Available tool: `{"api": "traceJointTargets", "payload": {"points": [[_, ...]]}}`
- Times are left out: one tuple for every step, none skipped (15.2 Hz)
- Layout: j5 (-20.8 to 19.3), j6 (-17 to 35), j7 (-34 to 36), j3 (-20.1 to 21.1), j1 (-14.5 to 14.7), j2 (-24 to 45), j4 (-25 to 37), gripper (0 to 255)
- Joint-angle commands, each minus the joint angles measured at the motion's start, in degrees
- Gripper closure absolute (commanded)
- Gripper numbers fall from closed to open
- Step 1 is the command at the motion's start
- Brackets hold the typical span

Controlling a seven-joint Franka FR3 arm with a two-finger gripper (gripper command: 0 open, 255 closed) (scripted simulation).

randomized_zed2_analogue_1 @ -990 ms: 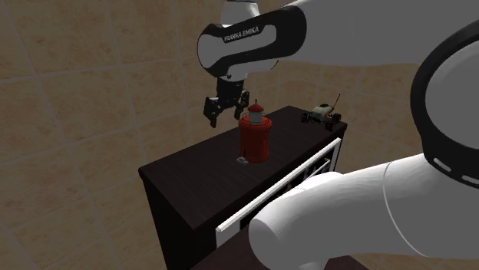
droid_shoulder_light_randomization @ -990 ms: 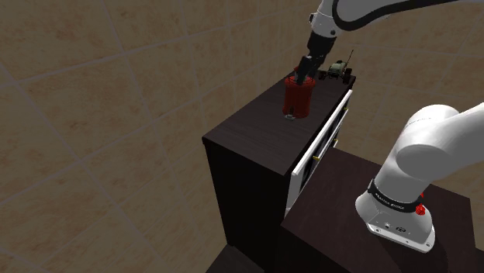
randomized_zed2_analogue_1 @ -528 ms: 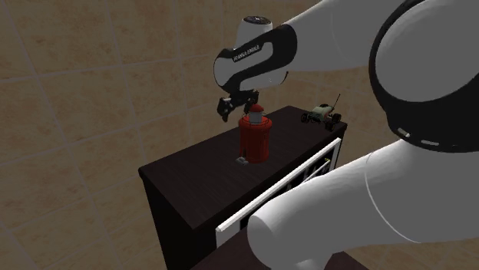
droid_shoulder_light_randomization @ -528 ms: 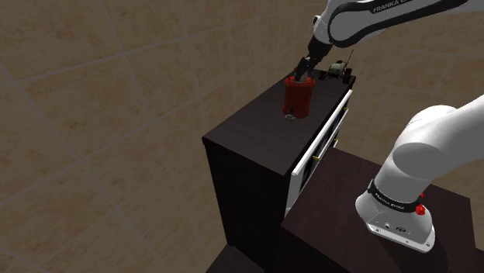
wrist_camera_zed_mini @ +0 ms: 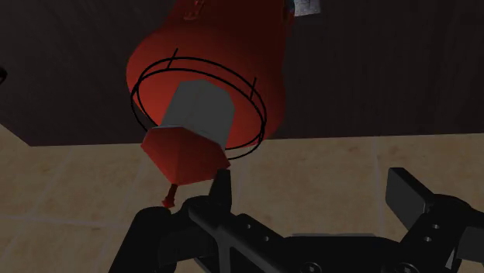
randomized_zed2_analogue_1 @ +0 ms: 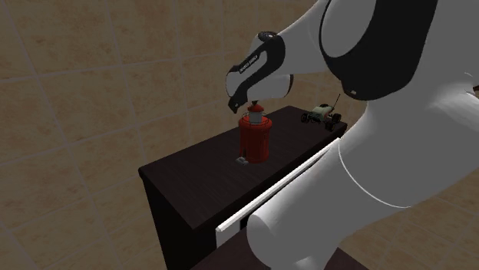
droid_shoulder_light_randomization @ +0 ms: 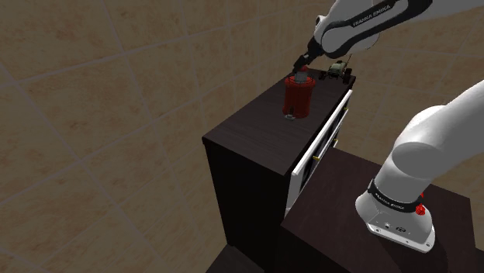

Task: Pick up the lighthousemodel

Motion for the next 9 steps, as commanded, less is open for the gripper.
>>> {"api": "traceJointTargets", "payload": {"points": [[1.2, 5.9, -2.2, -3.0, 1.2, 4.2, 1.8, 0], [2.1, 8.3, -3.4, -4.6, 2.1, 5.8, 2.6, 0], [3.3, 10.7, -4.9, -6.4, 3.4, 7.4, 3.5, 0], [4.9, 12.9, -6.6, -8.6, 5.0, 9.0, 4.5, 0], [6.9, 15.1, -8.7, -11.3, 7.3, 10.5, 5.5, 0], [9.3, 17.2, -11.2, -14.5, 10.3, 12.0, 6.7, 0], [12.4, 19.2, -14.1, -18.7, 14.4, 13.3, 7.9, 0], [13.7, 19.9, -15.4, -20.7, 16.4, 13.7, 8.4, 0], [14.5, 20.7, -16.2, -22.1, 17.9, 14.1, 8.0, 0]]}}
